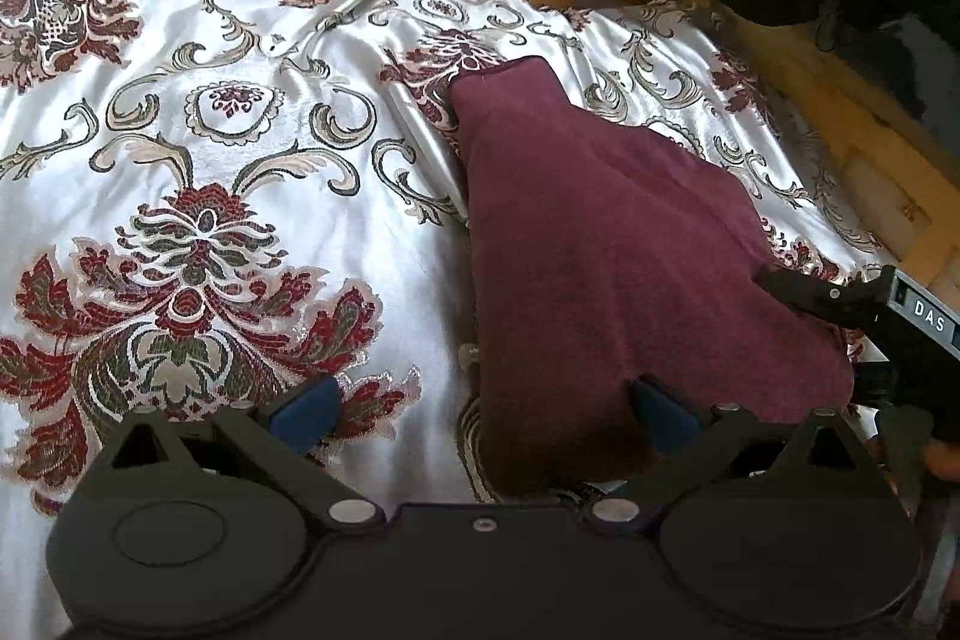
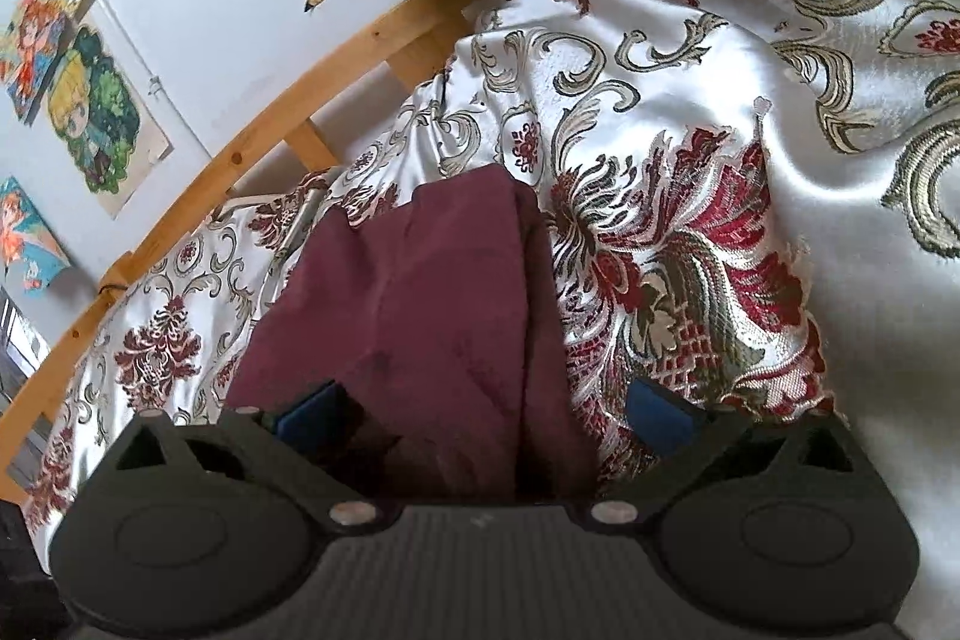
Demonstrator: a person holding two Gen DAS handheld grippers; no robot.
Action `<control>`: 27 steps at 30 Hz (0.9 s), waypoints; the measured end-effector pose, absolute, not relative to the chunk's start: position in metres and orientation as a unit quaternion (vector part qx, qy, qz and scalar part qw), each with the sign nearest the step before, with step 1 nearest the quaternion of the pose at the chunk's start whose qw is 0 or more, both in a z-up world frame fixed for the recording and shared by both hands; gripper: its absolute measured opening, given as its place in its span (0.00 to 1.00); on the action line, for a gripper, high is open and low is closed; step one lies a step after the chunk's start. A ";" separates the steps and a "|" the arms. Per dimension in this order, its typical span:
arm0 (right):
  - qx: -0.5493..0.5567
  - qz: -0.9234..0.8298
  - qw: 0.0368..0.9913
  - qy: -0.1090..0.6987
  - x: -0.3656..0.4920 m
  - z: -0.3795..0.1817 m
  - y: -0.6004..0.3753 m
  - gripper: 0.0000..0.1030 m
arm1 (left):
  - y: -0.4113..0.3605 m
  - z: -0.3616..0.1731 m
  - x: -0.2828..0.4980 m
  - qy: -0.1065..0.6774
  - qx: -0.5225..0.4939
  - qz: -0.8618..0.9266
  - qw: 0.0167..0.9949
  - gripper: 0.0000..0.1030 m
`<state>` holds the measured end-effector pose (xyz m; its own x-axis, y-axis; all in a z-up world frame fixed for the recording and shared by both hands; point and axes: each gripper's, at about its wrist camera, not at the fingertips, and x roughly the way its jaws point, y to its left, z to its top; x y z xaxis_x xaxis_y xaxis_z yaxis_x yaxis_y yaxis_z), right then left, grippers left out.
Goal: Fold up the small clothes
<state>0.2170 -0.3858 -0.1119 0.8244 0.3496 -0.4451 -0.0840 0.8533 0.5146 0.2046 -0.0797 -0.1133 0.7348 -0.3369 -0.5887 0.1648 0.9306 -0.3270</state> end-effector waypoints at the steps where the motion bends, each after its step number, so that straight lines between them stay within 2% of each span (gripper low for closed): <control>1: 0.241 0.117 0.924 0.273 0.217 -0.112 -0.385 0.99 | -0.079 -0.114 0.204 0.337 -0.129 -0.136 0.923 0.99; 17: 0.221 0.111 0.932 0.265 0.212 -0.114 -0.380 0.98 | -0.073 -0.110 0.207 0.339 -0.145 -0.150 0.918 0.99; 21: 0.220 0.108 0.933 0.263 0.211 -0.114 -0.380 0.97 | -0.061 -0.098 0.223 0.353 -0.175 -0.158 0.905 0.99; 25: 0.216 0.103 0.936 0.257 0.209 -0.115 -0.378 0.96 | -0.048 -0.075 0.248 0.308 -0.225 -0.176 0.907 0.99; 27: 0.215 0.103 0.937 0.256 0.209 -0.116 -0.377 0.96 | -0.052 -0.067 0.269 0.313 -0.222 -0.176 0.907 0.99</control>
